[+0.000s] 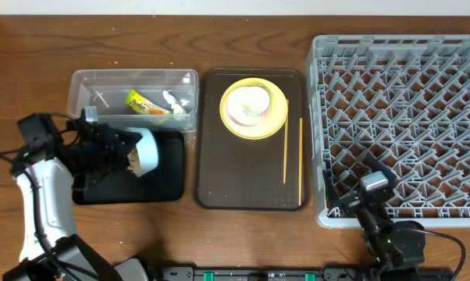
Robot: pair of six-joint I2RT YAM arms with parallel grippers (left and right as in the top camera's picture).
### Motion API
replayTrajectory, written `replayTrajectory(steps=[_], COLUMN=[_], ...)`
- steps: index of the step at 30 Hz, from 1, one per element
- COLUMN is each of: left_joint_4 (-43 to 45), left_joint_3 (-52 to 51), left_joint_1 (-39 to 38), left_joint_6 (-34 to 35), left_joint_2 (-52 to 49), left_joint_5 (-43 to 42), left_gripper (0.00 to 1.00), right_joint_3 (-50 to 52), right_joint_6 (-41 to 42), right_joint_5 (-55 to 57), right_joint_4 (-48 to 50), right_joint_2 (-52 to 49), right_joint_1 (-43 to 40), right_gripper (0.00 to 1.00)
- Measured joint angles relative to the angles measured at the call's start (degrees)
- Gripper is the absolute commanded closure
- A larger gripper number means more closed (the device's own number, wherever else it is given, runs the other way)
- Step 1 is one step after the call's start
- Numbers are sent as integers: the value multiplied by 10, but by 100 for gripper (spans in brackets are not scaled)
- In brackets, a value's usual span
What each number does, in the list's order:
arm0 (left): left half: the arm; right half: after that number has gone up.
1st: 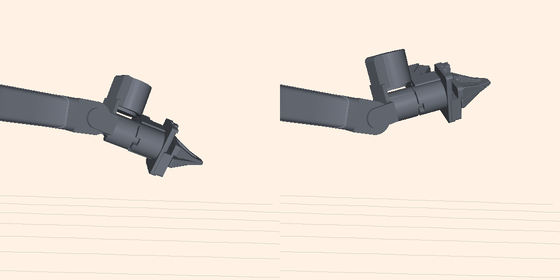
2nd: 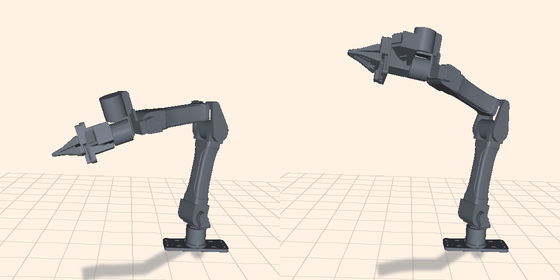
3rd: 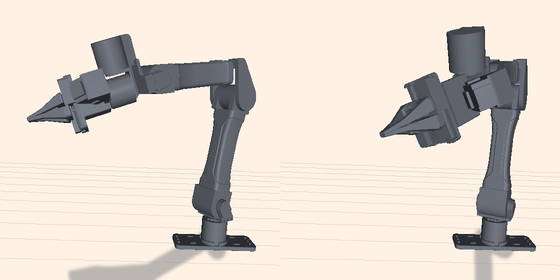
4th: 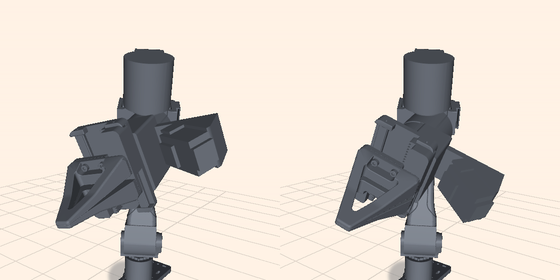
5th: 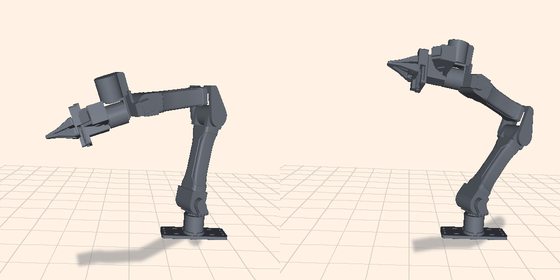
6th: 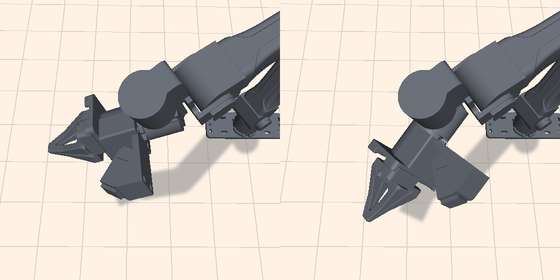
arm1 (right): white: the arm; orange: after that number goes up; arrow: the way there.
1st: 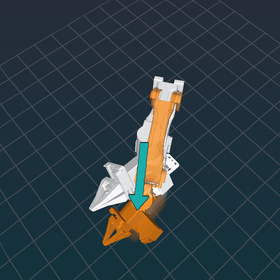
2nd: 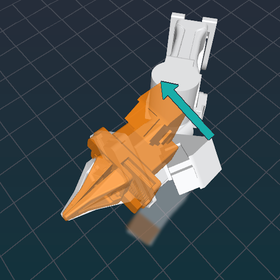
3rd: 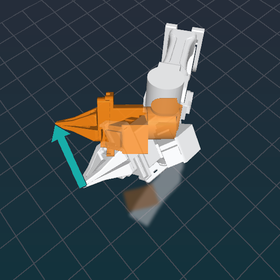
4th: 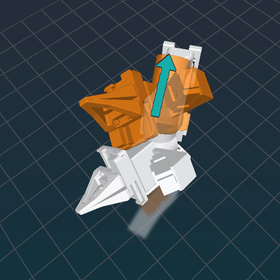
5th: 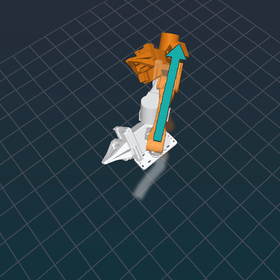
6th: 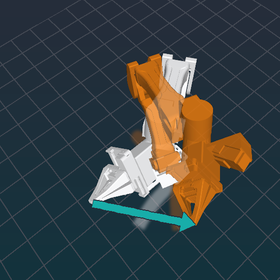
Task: Sort waste into correct bins and load items into the dishwasher rack
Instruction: 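Lift the rice bowl with the left gripper over the black tray, then tilt the bowl with the left gripper to pour rice onto the black tray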
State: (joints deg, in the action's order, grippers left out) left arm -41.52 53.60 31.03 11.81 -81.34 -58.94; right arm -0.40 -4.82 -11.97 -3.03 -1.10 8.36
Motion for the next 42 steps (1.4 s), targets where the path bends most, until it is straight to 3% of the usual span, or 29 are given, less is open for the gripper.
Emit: replayTrajectory(steps=[17,35,42], left_joint_4=[2,24,25], left_joint_3=[-38,-38,-38], left_joint_1=[72,75,118], left_joint_6=[-89,-106,-105], left_joint_2=[0,0,0], left_joint_5=[-142,-230,-279], left_gripper=[94,94,94], right_joint_3=[0,0,0], right_joint_6=[0,0,0], right_joint_5=[0,0,0], right_joint_4=[0,0,0], right_joint_2=[0,0,0], right_joint_1=[0,0,0], right_gripper=[1,1,1])
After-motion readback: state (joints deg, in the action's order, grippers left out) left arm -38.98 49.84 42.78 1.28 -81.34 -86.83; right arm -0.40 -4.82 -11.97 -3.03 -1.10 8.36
